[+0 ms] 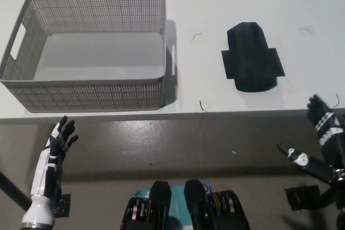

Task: Use the right hand to push the pencil case on the right hand side to the container on the left side

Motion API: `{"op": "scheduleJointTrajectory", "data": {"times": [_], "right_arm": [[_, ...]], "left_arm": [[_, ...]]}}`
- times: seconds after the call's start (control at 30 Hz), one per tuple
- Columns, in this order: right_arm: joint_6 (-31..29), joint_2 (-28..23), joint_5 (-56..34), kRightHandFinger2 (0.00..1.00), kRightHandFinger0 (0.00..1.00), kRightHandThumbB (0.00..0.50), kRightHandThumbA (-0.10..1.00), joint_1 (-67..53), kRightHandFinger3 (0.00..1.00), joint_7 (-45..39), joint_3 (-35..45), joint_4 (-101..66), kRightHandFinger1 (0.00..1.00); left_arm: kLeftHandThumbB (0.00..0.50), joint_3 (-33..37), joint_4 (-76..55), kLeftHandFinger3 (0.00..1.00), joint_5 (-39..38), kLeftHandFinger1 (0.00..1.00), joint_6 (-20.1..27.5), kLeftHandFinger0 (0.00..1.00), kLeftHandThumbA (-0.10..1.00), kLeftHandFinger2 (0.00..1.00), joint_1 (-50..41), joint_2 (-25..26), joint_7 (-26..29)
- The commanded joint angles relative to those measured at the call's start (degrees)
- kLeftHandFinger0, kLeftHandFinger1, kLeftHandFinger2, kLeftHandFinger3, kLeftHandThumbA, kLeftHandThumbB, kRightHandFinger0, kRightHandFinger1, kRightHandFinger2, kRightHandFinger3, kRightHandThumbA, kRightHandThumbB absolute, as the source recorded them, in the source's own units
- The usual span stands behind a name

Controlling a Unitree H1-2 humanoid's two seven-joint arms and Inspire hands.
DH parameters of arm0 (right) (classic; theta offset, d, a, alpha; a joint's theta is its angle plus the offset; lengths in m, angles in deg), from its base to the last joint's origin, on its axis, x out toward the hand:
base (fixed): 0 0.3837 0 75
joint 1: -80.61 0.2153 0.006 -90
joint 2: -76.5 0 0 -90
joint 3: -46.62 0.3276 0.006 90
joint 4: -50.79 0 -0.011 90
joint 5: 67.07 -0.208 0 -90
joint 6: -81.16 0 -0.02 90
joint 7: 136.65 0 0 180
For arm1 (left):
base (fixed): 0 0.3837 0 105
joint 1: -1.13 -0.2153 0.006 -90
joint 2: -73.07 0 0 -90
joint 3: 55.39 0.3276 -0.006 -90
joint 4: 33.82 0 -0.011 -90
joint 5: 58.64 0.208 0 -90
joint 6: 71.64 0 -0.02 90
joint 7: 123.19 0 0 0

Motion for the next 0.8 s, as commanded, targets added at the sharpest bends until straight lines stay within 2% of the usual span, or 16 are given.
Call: {"op": "scheduleJointTrajectory", "data": {"times": [0.0,0.1,0.13,0.2,0.23,0.3,0.33,0.37,0.47,0.57,0.63,0.67,0.77], "right_arm": [[-1.20,-2.02,-2.33,1.00,1.00,0.252,1.00,3.29,1.00,-0.26,2.00,-3.44,1.00],[1.30,-4.73,0.40,1.00,1.00,0.224,1.00,6.31,1.00,-0.27,2.50,-3.94,1.00],[2.17,-5.22,0.87,1.00,1.00,0.243,1.00,6.94,1.00,-0.20,2.47,-4.04,1.00],[3.93,-6.36,0.25,1.00,1.00,0.325,1.00,9.47,1.00,-0.55,2.39,-3.13,1.00],[4.17,-6.77,-0.04,1.00,1.00,0.342,1.00,11.41,1.00,-0.78,2.25,-1.77,1.00],[4.23,-7.43,-0.24,1.00,1.00,0.350,1.00,14.51,1.00,-1.36,1.74,0.67,1.00],[4.17,-7.64,-0.42,1.00,1.00,0.361,1.00,16.57,1.00,-1.69,1.52,2.59,1.00],[4.54,-7.80,0.25,1.00,1.00,0.376,1.00,18.22,1.00,-1.48,1.30,4.11,1.00],[6.25,-7.83,2.39,1.00,1.00,0.411,1.00,22.48,1.00,-0.63,0.48,7.61,1.00],[6.50,-7.00,3.18,1.00,1.00,0.428,1.00,26.89,1.00,-0.08,-0.25,11.95,1.00],[7.21,-6.58,4.28,1.00,1.00,0.472,1.00,30.53,1.00,0.68,-0.88,16.90,1.00],[7.11,-6.43,4.41,1.00,1.00,0.476,1.00,31.31,1.00,0.78,-1.05,18.02,1.00],[6.81,-5.86,3.78,1.00,1.00,0.407,1.00,36.89,1.00,0.21,-1.46,26.55,1.00]], "left_arm": [[0.166,-0.01,-2.52,1.00,-0.71,1.00,2.31,1.00,0.99,1.00,-0.27,0.72,-0.67],[0.140,0.15,-2.68,1.00,-1.05,1.00,3.05,1.00,1.00,1.00,-0.77,0.56,-0.96],[0.128,0.22,-2.76,1.00,-1.03,1.00,3.25,1.00,1.00,1.00,-0.94,0.63,-1.09],[0.154,0.48,-3.06,1.00,-0.56,1.00,3.32,1.00,1.00,1.00,-1.28,1.07,-1.48],[0.165,0.49,-3.74,1.00,-0.21,1.00,2.93,1.00,1.00,1.00,-1.59,1.11,-1.37],[0.197,0.58,-4.85,1.00,-0.12,1.00,2.41,1.00,1.00,1.00,-2.13,1.23,-1.56],[0.228,0.86,-5.69,1.00,0.55,1.00,2.47,1.00,1.00,1.00,-2.44,1.34,-1.65],[0.226,1.18,-5.87,1.00,0.55,1.00,3.34,1.00,1.00,1.00,-2.60,1.59,-2.14],[0.266,2.01,-8.39,1.00,-0.36,1.00,2.46,1.00,1.00,1.00,-3.47,1.44,-3.03],[0.292,2.75,-10.08,1.00,-1.03,1.00,2.65,1.00,1.00,1.00,-4.29,1.40,-3.72],[0.301,3.11,-11.40,1.00,-0.48,1.00,1.83,1.00,1.00,1.00,-4.82,1.10,-3.58],[0.299,3.20,-11.63,1.00,-0.57,1.00,1.69,1.00,1.00,1.00,-5.06,1.11,-3.65],[0.273,3.50,-12.13,1.00,-0.75,1.00,0.70,1.00,1.00,1.00,-5.86,0.92,-3.80]]}}
